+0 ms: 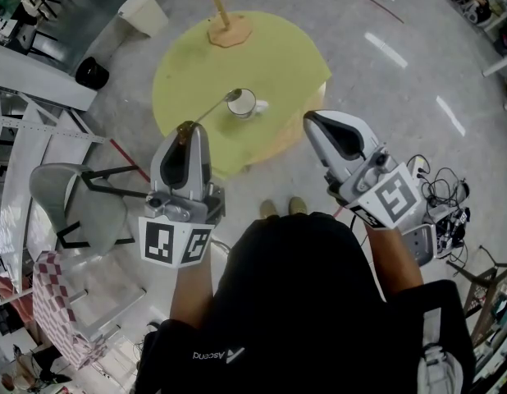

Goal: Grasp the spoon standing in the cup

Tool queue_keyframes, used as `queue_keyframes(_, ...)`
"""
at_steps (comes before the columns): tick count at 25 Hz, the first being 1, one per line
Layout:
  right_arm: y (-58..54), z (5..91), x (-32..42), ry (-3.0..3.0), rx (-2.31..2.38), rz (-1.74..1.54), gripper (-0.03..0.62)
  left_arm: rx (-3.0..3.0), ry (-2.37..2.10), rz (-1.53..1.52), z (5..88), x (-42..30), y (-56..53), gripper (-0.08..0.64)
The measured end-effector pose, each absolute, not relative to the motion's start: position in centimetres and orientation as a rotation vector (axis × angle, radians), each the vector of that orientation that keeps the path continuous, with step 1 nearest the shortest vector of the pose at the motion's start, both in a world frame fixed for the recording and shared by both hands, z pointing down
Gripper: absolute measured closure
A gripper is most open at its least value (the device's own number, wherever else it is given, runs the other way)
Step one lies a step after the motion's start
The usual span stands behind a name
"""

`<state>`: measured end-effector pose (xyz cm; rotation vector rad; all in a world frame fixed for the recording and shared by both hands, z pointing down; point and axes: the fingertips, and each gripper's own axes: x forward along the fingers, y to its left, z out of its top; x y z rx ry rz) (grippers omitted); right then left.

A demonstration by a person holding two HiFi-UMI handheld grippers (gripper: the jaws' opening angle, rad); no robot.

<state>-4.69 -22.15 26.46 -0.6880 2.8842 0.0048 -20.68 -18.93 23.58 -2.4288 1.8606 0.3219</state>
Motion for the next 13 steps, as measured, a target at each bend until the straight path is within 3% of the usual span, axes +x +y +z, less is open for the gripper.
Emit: queue_keyframes(13,-22.00,26.27,-4.84,2.880,-0.686,0.017,0.589,-2.433,1.859,0.304,23.69,-20.64,-18.95,0.514)
